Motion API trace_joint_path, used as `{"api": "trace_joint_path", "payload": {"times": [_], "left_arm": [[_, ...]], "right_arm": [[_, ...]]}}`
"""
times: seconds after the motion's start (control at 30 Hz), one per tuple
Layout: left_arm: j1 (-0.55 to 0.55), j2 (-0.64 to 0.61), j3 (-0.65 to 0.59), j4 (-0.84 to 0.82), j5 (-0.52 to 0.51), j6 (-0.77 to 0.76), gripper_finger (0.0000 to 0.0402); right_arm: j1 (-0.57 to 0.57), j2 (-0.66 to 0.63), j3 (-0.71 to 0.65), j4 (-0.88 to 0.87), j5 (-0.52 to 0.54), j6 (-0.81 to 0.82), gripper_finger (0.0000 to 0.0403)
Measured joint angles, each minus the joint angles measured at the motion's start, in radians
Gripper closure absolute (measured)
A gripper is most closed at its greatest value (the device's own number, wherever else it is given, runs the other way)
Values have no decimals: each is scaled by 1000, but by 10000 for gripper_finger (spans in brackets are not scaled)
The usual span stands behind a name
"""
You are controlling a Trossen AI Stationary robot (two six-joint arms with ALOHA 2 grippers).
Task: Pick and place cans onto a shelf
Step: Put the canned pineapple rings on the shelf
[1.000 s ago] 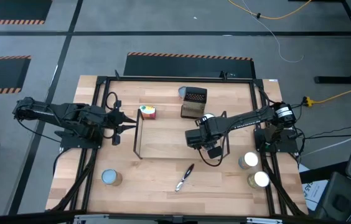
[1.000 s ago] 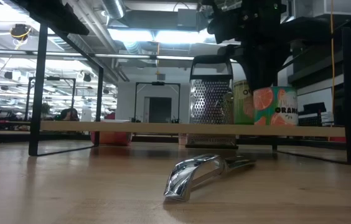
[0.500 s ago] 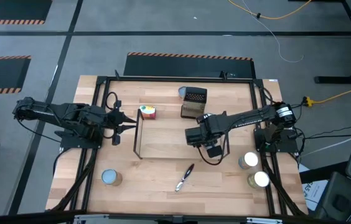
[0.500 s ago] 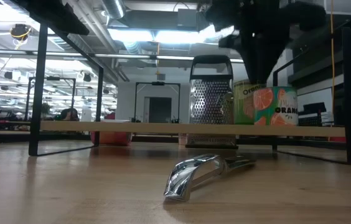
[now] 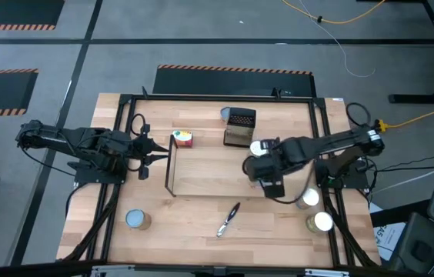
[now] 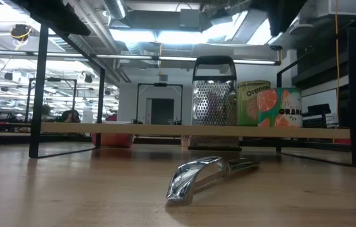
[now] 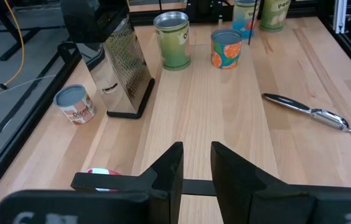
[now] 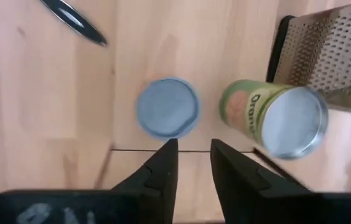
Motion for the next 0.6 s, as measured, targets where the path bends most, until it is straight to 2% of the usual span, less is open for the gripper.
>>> {"api": "trace_joint_path", "payload": {"times": [0.27,0.43,0.6], "left_arm": [[0,0,0,34,17,0,327],[0,0,0,161,52,-39,327],[-16,0,0,212,79,-136,327]], "right_arm": [[75,-46,0,6,12,105,304],[119,-49,0,27,145,107,304],[165,-49,0,74,263,58,304]]}}
